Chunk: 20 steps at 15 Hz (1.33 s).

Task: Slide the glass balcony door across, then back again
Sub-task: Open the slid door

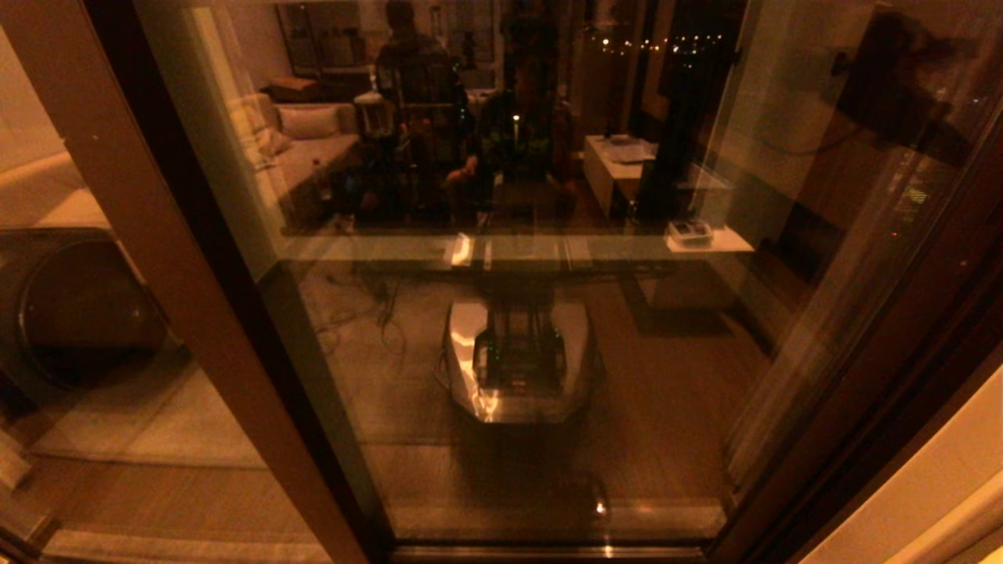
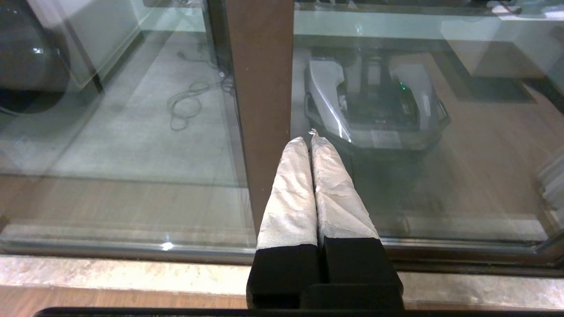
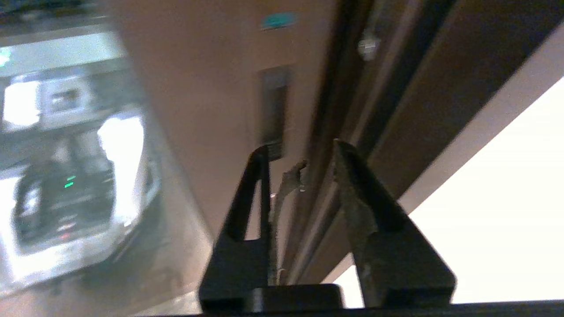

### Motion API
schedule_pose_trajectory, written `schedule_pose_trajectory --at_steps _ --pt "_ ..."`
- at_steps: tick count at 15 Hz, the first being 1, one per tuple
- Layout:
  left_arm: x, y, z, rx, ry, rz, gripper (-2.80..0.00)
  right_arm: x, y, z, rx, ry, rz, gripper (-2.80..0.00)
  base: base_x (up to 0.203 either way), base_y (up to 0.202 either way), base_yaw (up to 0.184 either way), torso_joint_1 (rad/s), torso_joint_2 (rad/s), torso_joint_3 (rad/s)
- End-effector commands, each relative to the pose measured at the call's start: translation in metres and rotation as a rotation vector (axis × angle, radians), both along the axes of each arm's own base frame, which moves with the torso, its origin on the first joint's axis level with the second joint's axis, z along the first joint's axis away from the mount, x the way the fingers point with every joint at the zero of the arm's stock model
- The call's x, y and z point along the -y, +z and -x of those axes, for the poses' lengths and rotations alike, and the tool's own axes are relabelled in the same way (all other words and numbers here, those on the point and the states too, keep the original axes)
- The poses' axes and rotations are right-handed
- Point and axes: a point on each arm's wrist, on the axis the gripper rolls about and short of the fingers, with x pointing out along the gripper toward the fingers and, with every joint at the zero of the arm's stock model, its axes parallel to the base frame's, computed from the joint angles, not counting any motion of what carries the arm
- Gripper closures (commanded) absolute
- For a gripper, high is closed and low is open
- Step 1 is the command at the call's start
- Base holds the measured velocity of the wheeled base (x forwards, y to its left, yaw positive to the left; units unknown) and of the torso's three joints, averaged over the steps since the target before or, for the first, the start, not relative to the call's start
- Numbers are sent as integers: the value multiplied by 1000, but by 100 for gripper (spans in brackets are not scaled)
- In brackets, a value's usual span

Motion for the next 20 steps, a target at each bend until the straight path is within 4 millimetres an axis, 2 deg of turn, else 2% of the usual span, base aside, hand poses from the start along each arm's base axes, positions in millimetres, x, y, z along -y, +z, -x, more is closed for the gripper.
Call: schedule_pose_trajectory --at_steps 1,9,20 --pt "0 0 0 0 0 1 0 7 -7 -11 -20 -22 -6 0 0 0 0 0 0 0" --pt "0 0 0 0 0 1 0 19 -15 -34 -37 -40 -12 0 0 0 0 0 0 0" --pt "0 0 0 0 0 1 0 31 -22 -55 -32 -37 -21 0 0 0 0 0 0 0"
